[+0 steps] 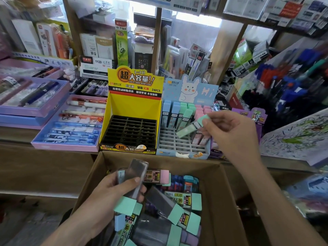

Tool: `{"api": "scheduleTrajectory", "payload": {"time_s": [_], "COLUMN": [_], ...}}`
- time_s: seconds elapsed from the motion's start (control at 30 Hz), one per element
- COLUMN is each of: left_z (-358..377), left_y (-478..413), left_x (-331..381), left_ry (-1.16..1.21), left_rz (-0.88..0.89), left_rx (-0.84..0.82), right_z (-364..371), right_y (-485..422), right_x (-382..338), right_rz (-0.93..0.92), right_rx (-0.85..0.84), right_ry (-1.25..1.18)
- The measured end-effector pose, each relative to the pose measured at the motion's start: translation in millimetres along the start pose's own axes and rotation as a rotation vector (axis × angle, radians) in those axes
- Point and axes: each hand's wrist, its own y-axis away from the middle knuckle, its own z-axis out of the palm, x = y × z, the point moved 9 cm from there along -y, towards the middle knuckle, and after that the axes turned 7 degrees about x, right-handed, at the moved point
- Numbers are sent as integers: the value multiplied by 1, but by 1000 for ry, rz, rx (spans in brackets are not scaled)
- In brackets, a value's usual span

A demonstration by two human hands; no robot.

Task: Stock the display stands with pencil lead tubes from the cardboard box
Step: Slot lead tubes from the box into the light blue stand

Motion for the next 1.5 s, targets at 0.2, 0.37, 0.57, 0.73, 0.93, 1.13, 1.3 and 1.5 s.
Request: {"api": "scheduleTrajectory", "payload": {"time_s": [0.2,0.37,0.57,0.73,0.93,1.13,1.3,1.5], "left_z": [-4,-7,-7,-7,-9,-10,-9,-10], "left_y": [-1,-1,0,-1,-2,-2,-2,-1], "left_x": [0,-1,1,0,0,-1,-1,-2], "left_ry": [3,11,17,16,2,13,25,36], "left_rz": [-6,-16,-6,-8,-16,-15,-15,-21], "left_rx": [14,-3,-10,-16,-21,-24,-15,-3], "right_z": [7,20,28,29,38,41,48,58], "right_y": [-32,-42,-46,-51,-52,-56,-57,-57], "right_x": [-21,-16,-9,-5,-6,-4,-4,-4], "right_rz": [-175,-176,-186,-209,-271,-288,-336,-373], "right_rx": [73,71,44,-5,-93,-162,-198,-218], "right_ry": [384,491,450,473,501,526,573,629]}}
